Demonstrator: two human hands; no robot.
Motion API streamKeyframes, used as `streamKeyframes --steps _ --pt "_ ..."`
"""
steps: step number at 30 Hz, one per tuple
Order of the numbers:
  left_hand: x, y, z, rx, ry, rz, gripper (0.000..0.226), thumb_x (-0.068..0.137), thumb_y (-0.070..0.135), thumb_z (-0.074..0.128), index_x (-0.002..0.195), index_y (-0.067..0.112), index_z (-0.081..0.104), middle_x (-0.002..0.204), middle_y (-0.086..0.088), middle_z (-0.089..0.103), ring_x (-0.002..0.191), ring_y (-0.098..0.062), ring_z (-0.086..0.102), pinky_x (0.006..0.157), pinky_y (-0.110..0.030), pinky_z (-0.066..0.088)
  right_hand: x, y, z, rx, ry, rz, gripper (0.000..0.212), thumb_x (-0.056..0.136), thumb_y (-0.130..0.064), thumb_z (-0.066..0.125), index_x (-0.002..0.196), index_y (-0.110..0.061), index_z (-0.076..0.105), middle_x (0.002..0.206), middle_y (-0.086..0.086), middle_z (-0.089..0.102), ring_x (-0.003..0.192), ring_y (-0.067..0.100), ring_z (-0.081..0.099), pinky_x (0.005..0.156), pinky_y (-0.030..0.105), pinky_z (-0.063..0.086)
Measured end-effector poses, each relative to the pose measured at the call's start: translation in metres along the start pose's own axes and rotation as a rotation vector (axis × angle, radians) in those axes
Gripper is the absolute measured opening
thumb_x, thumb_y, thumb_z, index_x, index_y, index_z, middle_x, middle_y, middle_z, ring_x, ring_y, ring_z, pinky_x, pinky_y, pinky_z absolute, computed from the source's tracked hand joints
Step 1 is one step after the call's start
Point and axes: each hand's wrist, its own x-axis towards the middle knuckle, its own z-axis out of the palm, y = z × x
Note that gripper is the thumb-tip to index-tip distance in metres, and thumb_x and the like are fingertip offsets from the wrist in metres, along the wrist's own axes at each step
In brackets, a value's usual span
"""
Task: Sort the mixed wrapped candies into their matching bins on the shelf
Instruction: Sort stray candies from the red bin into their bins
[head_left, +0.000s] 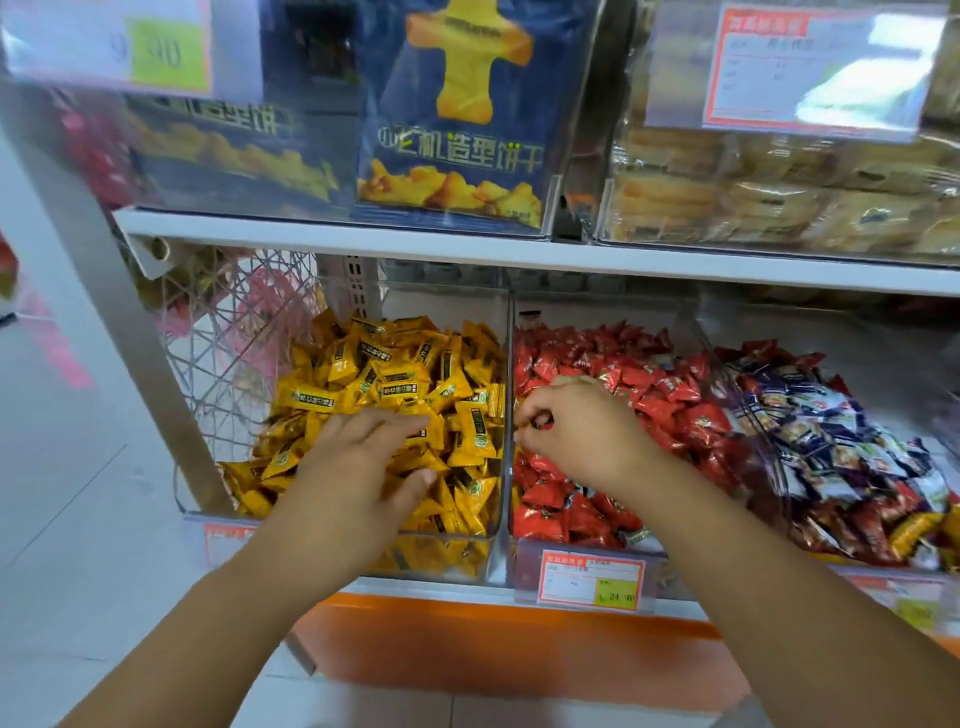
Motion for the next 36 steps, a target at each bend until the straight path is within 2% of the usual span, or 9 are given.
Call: streamKeyframes --steps 3,6,10,19,21,26,30,33,36 --pt "0.002 0.019 0.004 -0.053 -0.024 0.06 0.078 0.077 0.075 0.026 0.141 0.033 0.045 0.135 0.013 0.046 0.125 -0.005 0.028 0.099 -0.021 0.023 -0.006 0.002 -0.001 0.13 0.18 -0.006 0.004 0.088 -0.033 0.066 0.086 -0.032 0.07 0.093 -0.01 0.056 0.093 0.013 0.055 0.079 0.031 0.047" --pt "0.001 0.041 0.007 -0.105 -0.091 0.061 0.082 0.08 0.083 0.026 0.148 0.037 0.028 0.143 0.019 0.034 0.131 0.0 0.019 0.105 -0.019 0.019 -0.015 0.012 -0.021 0.318 0.441 0.055 0.006 0.09 -0.029 0.066 0.091 -0.03 0.071 0.094 -0.009 0.059 0.074 0.004 0.056 0.066 0.016 0.044" --pt "-0.008 0.059 0.017 -0.03 -0.201 0.026 0.074 0.092 0.06 0.034 0.154 0.031 0.006 0.153 0.013 0.024 0.142 -0.009 0.014 0.116 -0.025 0.015 -0.019 0.001 -0.035 0.772 0.773 0.077 0.006 0.09 -0.029 0.065 0.094 -0.024 0.066 0.073 -0.001 0.068 0.066 0.01 0.066 0.063 0.026 0.049" --pt "-0.007 0.063 0.02 -0.016 -0.291 -0.039 0.059 0.099 0.044 0.044 0.152 0.032 0.022 0.139 0.002 0.046 0.129 -0.017 0.037 0.104 -0.031 0.036 -0.019 0.036 -0.019 0.31 0.009 -0.046 0.019 0.098 -0.026 0.053 0.11 -0.028 0.067 0.109 -0.006 0.067 0.097 0.011 0.063 0.077 0.024 0.045" --pt "-0.003 0.066 0.013 0.071 -0.325 -0.026 0.055 0.098 0.044 0.046 0.149 0.032 0.029 0.135 0.002 0.049 0.126 -0.018 0.04 0.098 -0.029 0.038 -0.021 0.035 -0.011 0.204 -0.064 -0.068 0.028 0.1 -0.034 0.048 0.125 -0.036 0.059 0.114 -0.002 0.056 0.091 0.012 0.057 0.073 0.022 0.039" --pt "0.008 0.069 0.001 0.212 -0.434 -0.038 0.062 0.095 0.052 0.048 0.149 0.029 0.03 0.149 -0.004 0.039 0.135 -0.024 0.037 0.105 -0.042 0.04 -0.012 0.018 -0.001 -0.122 -0.178 -0.023 0.047 0.1 -0.05 0.034 0.146 -0.051 0.023 0.141 0.006 0.042 0.125 0.026 0.035 0.099 0.036 0.031" --pt "0.011 0.067 -0.001 0.123 -0.419 0.01 0.069 0.093 0.049 0.054 0.152 0.026 0.025 0.153 -0.003 0.033 0.137 -0.022 0.035 0.108 -0.035 0.037 -0.002 0.01 -0.011 0.011 -0.268 0.1 0.054 0.095 -0.046 0.051 0.143 -0.054 0.027 0.145 0.016 0.029 0.11 0.029 0.052 0.092 0.033 0.044" --pt "0.017 0.06 -0.003 -0.039 -0.42 -0.026 0.081 0.09 0.046 0.061 0.154 0.027 0.015 0.158 0.001 0.022 0.143 -0.019 0.027 0.111 -0.035 0.033 -0.004 0.01 -0.016 0.414 -0.252 0.098 0.046 0.095 -0.022 0.06 0.138 -0.035 0.049 0.143 0.005 0.048 0.117 0.019 0.055 0.096 0.026 0.042" --pt "0.024 0.058 -0.001 -0.276 -0.323 -0.035 0.074 0.089 0.046 0.062 0.151 0.033 0.023 0.15 0.005 0.035 0.125 -0.01 0.046 0.094 -0.025 0.042 -0.007 0.008 -0.016 0.687 -0.154 0.098 0.032 0.091 -0.014 0.065 0.123 -0.018 0.062 0.116 0.004 0.065 0.103 0.012 0.059 0.084 0.013 0.044"
